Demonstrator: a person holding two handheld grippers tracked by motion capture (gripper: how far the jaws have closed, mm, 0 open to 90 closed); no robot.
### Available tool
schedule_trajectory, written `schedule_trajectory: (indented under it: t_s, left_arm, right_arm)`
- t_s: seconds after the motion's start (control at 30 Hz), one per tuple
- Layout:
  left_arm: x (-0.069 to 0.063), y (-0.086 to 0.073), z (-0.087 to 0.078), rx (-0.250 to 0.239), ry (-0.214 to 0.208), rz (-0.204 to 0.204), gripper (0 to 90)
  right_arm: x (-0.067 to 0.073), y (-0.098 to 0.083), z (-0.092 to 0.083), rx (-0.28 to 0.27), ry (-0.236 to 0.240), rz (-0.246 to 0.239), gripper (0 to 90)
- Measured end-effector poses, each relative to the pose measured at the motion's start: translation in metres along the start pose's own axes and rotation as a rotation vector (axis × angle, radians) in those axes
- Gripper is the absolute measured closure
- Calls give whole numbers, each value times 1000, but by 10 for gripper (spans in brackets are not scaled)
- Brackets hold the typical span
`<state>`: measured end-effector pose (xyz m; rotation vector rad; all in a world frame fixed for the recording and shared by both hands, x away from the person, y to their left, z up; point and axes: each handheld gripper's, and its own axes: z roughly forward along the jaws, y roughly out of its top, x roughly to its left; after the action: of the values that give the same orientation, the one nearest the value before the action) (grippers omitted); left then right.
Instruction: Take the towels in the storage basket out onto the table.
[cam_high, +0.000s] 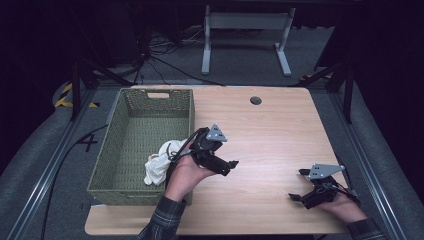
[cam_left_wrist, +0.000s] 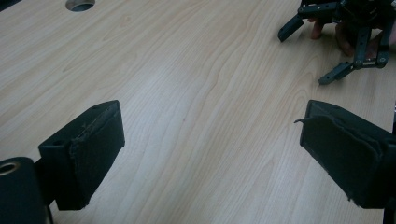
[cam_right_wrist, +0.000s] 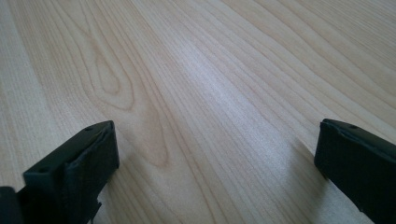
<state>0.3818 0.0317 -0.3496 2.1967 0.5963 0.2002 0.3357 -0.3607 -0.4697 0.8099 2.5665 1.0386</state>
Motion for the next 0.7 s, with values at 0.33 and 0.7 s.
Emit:
schedule_trajectory:
  t_s: [0.33, 0.7]
  left_arm:
    - [12, -9, -18, -14, 20, -21, 78]
    - [25, -20, -38, -24, 29, -45, 96]
  right_arm:
    - [0, 0, 0, 0, 1, 0, 0]
    - [0, 0, 0, 0, 1, 0, 0]
